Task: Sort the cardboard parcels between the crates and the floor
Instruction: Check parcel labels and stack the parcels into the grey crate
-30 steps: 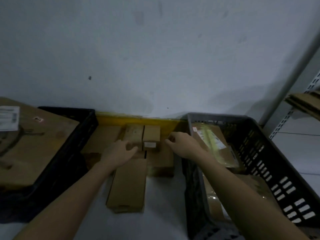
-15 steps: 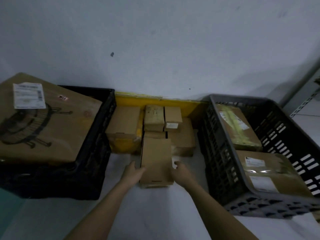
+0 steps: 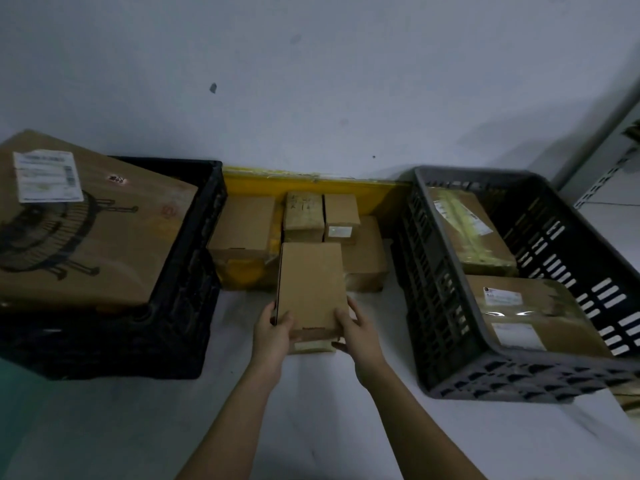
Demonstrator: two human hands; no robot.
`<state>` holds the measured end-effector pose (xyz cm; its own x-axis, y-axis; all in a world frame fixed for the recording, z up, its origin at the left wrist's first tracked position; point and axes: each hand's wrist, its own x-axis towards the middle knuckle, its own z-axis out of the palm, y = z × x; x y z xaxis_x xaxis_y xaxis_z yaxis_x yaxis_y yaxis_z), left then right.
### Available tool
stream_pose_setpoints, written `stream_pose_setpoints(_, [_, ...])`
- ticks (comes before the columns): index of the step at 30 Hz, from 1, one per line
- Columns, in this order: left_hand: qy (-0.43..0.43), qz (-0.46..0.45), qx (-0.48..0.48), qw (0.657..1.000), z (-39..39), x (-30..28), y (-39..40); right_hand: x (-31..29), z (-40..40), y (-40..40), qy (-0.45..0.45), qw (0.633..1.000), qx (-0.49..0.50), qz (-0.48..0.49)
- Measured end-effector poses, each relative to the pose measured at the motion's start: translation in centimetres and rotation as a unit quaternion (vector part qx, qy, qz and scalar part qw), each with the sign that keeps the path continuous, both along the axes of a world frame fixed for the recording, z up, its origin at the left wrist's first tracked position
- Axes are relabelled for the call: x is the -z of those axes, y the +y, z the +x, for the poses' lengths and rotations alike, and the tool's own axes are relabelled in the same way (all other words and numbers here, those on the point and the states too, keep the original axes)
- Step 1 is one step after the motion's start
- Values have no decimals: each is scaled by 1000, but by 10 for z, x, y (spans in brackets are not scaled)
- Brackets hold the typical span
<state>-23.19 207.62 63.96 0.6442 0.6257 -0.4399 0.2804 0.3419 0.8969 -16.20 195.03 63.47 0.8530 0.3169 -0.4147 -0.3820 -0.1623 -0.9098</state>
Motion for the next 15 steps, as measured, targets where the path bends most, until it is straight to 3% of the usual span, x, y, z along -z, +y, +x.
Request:
stream_pose_setpoints(5, [-29, -11, -2, 1000, 3, -15, -20, -12, 0, -17, 30, 993, 46, 105])
stream_pose_setpoints(8, [-12, 72, -1, 997, 9, -28, -30, -18, 2, -30, 24, 987, 84, 132])
stream_pose_setpoints(11, [-7, 152, -22, 988, 18, -41, -44, -27, 4, -42, -43, 991, 79, 103])
stream_pose_setpoints(15, [-50, 119, 39, 991, 31, -58, -71, -45, 0, -53, -216, 975, 7, 48])
